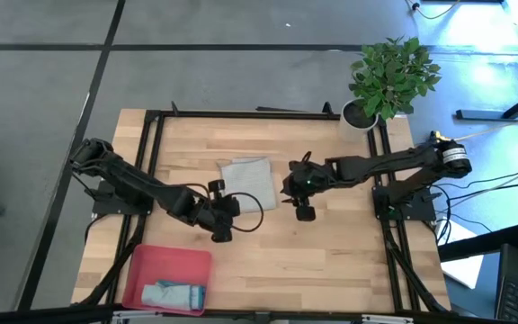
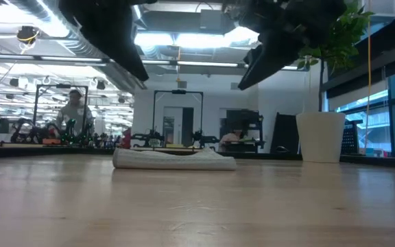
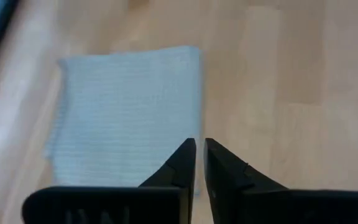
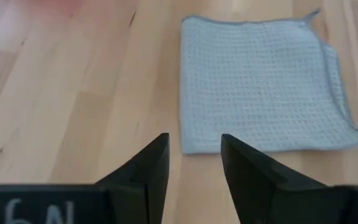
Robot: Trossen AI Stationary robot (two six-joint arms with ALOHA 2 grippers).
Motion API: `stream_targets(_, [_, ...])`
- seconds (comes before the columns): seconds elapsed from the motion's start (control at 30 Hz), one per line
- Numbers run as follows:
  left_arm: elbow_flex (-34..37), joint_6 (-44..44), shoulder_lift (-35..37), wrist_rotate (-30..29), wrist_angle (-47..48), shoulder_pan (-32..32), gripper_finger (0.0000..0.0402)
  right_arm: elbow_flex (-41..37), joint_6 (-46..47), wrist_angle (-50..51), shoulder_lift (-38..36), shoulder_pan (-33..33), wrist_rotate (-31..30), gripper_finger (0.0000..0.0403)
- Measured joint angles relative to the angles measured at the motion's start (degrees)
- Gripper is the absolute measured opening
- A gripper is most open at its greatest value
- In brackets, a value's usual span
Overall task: Roll microfiber towels into tight, uniform cylinder then place into a basket
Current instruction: Roll the gray towel
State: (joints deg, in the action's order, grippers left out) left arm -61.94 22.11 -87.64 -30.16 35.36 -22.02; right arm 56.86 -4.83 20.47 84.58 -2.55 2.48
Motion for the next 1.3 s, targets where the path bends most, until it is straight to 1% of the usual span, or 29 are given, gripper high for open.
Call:
stream_targets(0.1, [-0.02, -1.76, 0.0, 4.51, 0.19, 0.0, 0.0031, 0.0, -0.17, 0.75, 0.0, -0.95, 0.0, 0.0147])
stream_targets(0.17, [-0.02, -1.79, 0.0, 5.25, 0.29, 0.0, 0.0041, 0.0, -0.14, 0.56, 0.0, -1.42, 0.01, 0.0147])
stream_targets(0.37, [-0.01, -4.73, 0.0, 4.94, 2.88, 0.0, 0.0082, 0.0, -0.38, 0.26, 0.0, -1.85, 0.02, 0.0147])
stream_targets(0.53, [-0.01, -4.43, 0.0, 3.52, 3.21, 0.28, 0.0107, 0.0, -0.32, 0.19, 0.0, -1.85, 0.02, 0.0147])
stream_targets(0.63, [0.12, -4.2, -0.46, 3.44, 2.95, 0.28, 0.011, 0.1, -2.23, -0.96, 1.19, -1.86, 0.12, 0.0147])
stream_targets(0.9, [3.08, -2.11, -2.85, 4.46, 2.07, 0.26, 0.011, 0.08, -9.66, -4.84, 8.36, -3.36, 0.15, 0.0147])
stream_targets(1.1, [3.0, -1.22, -2.84, 3.75, 1.17, 0.26, 0.011, 0.04, -10.39, -6.08, 8.98, -3.29, 0.11, 0.0147])
stream_targets(1.3, [3.0, -0.95, -2.84, 4.23, 1.26, 0.75, 0.0126, 0.04, -10.36, -6.29, 8.85, -3.45, 0.13, 0.0147])
